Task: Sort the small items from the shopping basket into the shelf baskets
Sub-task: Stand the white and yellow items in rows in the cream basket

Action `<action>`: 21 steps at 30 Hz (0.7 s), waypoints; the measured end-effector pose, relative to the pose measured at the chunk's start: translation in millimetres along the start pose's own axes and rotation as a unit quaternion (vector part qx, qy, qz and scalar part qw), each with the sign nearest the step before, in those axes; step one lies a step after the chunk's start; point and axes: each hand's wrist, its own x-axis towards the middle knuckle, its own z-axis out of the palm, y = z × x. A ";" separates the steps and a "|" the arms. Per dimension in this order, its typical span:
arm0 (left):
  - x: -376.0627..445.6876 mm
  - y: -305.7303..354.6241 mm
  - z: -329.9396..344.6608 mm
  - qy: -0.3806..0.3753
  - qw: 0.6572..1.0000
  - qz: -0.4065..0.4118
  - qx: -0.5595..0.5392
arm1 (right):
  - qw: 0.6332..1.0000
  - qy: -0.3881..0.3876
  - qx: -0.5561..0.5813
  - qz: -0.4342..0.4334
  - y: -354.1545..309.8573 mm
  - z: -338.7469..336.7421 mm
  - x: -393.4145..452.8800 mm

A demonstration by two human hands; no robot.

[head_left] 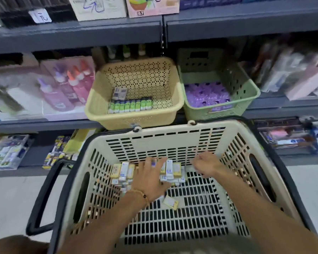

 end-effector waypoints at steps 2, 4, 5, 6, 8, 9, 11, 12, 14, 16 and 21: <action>10.6 14.2 18.3 0.016 0.999 -0.014 0.044 | 1.000 -0.007 -0.001 0.016 10.8 4.9 18.6; 18.0 25.7 34.5 0.032 0.996 -0.028 0.084 | 0.999 -0.021 0.031 0.039 20.4 13.1 33.5; 20.8 30.6 40.2 0.036 0.994 -0.029 0.100 | 0.997 -0.032 0.053 0.052 22.8 18.0 39.0; 22.7 34.0 44.8 0.042 0.993 -0.030 0.109 | 0.994 -0.048 0.071 0.063 25.4 24.3 44.7; 22.6 36.2 47.9 0.055 0.991 -0.024 0.116 | 0.992 -0.066 0.081 0.066 27.8 36.6 52.7; 20.7 35.2 48.1 0.056 0.991 -0.013 0.123 | 0.992 -0.066 0.079 0.069 27.9 41.1 55.3; 14.6 29.6 48.9 0.052 0.988 0.023 0.143 | 0.992 -0.063 0.078 0.073 29.3 46.8 60.3; 11.2 26.3 49.0 0.052 0.986 0.044 0.154 | 0.992 -0.065 0.080 0.073 30.3 48.3 61.4; 8.6 19.2 46.3 0.051 0.982 0.074 0.168 | 0.992 -0.070 0.077 0.073 31.8 49.0 61.7; 13.6 14.0 40.3 0.053 0.980 0.082 0.174 | 0.991 -0.067 0.083 0.076 31.7 49.2 61.2; 22.1 17.3 36.8 0.055 0.975 0.079 0.198 | 0.986 -0.072 0.127 0.074 30.7 45.5 55.3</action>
